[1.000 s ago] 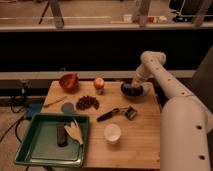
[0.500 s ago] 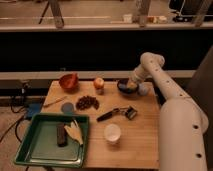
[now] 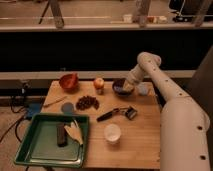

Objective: Wipe purple bowl with sponge

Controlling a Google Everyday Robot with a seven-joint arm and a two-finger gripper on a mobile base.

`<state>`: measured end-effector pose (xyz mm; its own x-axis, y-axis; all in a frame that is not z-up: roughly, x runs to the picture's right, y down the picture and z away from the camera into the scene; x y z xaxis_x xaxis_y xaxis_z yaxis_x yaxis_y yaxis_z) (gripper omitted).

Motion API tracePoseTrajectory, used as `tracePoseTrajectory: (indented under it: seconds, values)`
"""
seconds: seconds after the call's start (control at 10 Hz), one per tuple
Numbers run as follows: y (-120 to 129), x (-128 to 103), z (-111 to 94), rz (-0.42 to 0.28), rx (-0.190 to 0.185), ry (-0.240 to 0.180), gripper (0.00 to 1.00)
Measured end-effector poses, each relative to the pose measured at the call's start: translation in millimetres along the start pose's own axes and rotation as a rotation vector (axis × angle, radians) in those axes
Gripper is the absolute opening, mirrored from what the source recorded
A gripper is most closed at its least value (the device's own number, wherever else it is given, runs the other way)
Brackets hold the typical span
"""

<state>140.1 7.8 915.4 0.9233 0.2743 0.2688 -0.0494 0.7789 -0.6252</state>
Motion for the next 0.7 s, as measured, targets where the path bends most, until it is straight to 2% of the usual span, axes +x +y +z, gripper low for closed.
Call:
tracePoseTrajectory:
  seconds: [0.2, 0.5, 0.7]
  values:
    - [9, 7, -7, 0.027, -0.01, 0.043, 0.0]
    - [4, 44, -26, 0.1, 0.021, 0.125, 0.0]
    - [-3, 51, -31, 0.111, 0.049, 0.128, 0.0]
